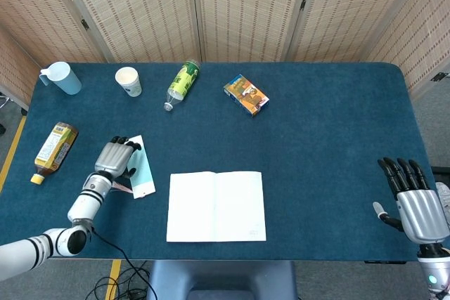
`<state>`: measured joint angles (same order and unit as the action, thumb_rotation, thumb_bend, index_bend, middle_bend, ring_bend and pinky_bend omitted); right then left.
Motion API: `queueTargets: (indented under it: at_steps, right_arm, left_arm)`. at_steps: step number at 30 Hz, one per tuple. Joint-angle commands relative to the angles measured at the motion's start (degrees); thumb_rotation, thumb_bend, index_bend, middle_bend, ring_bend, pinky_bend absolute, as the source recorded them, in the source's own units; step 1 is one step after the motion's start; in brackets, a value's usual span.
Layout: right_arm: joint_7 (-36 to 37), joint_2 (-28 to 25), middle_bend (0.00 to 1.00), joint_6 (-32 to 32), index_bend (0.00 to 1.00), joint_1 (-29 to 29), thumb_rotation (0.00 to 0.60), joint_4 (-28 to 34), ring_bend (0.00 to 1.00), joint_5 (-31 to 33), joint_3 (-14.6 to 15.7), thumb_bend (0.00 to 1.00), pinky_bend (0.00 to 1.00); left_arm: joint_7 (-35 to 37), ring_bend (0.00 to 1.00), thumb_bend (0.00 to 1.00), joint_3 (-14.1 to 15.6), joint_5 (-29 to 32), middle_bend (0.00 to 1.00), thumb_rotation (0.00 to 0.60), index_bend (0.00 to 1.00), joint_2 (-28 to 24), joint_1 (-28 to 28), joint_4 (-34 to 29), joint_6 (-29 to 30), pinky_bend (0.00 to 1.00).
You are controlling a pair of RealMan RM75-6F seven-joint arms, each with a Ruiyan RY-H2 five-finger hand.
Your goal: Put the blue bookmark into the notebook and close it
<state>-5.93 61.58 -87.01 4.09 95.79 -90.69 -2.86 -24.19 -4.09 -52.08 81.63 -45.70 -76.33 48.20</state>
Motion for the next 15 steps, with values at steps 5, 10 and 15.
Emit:
queueTargets:
  at_steps: [5,10,15]
  right_arm:
    - [-0.6,0.2,0.1,0.3,0.0,0.4,0.6,0.4,0.05,-0.4,0.0,0.23,0.06]
    - [-1.0,0.2,0.1,0.2,0.0,0.4,0.6,0.7,0.05,-0.5,0.1,0.23,0.06]
    - [-1.3,0.0,0.1,-0.2,0.0,0.1,0.6,1.0,0.05,-0.6,0.1,0.23,0.06]
  left_arm:
    - [14.7,0.17,0.34,5.5,-22.4,0.27,0.6,0.2,-2.9,6.5,1.5,8.3,0.16]
    - [16.2,0.15,0.28,7.0,-26.1,0.22,0.6,0.12,-0.9,7.4,5.9,8.7,0.16]
    - [15.7,0.13,0.26,7.3,-27.4,0.18,0.6,0.09,0.4,7.8,8.3,7.9,0.16]
